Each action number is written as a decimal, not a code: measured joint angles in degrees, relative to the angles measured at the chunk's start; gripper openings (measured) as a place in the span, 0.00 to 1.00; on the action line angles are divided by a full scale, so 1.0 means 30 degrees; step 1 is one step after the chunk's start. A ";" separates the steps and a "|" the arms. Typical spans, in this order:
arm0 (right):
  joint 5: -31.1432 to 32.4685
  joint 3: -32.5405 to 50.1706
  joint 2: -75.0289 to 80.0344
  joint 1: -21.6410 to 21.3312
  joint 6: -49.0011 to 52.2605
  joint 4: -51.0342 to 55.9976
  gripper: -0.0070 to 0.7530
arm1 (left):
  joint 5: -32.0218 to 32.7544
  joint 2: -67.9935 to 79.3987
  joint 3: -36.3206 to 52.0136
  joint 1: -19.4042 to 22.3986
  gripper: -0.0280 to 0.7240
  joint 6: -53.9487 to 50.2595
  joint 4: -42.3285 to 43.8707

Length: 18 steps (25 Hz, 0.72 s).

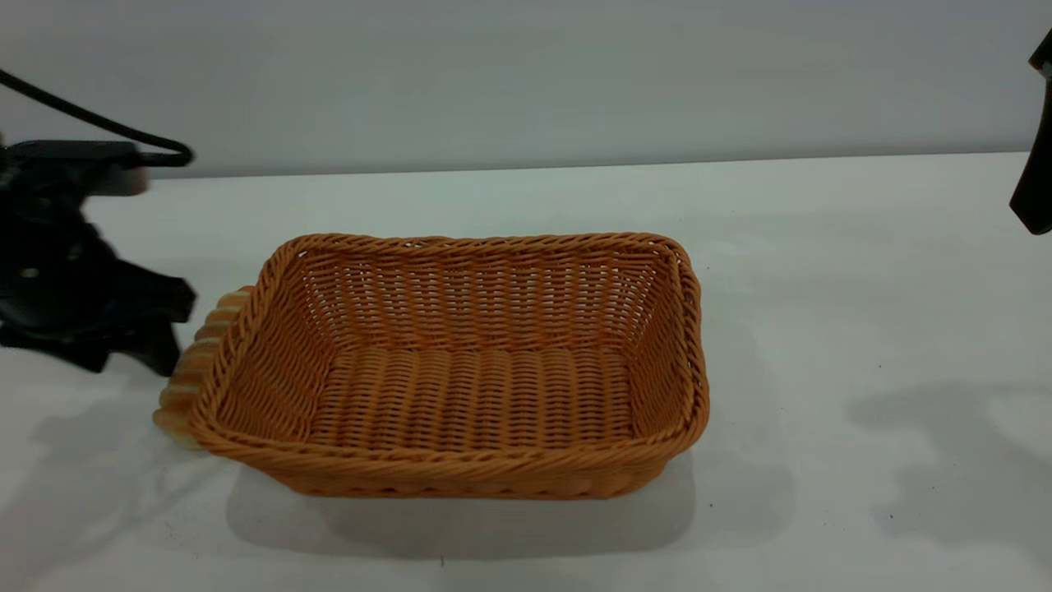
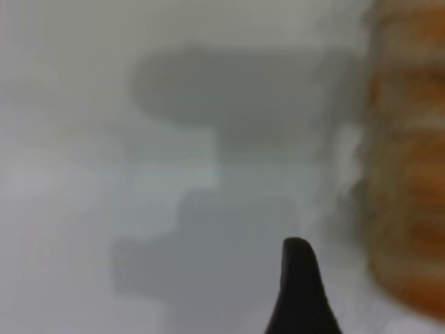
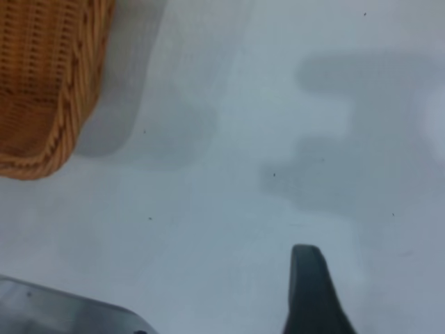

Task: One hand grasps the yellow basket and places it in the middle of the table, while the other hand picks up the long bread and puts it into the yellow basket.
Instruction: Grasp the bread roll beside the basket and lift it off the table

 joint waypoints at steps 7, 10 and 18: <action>0.0004 0.0000 0.0000 0.0000 0.0000 0.0017 0.68 | -0.0851 0.1286 -0.0362 -0.0763 0.78 0.0504 0.0000; 0.0004 0.0000 0.0000 0.0000 0.0000 0.0017 0.68 | -0.1306 0.1824 -0.0404 -0.0763 0.78 0.0519 -0.0009; 0.0004 0.0000 0.0000 0.0000 0.0000 0.0017 0.68 | -0.2242 0.2806 -0.0549 -0.0729 0.51 0.0679 -0.0122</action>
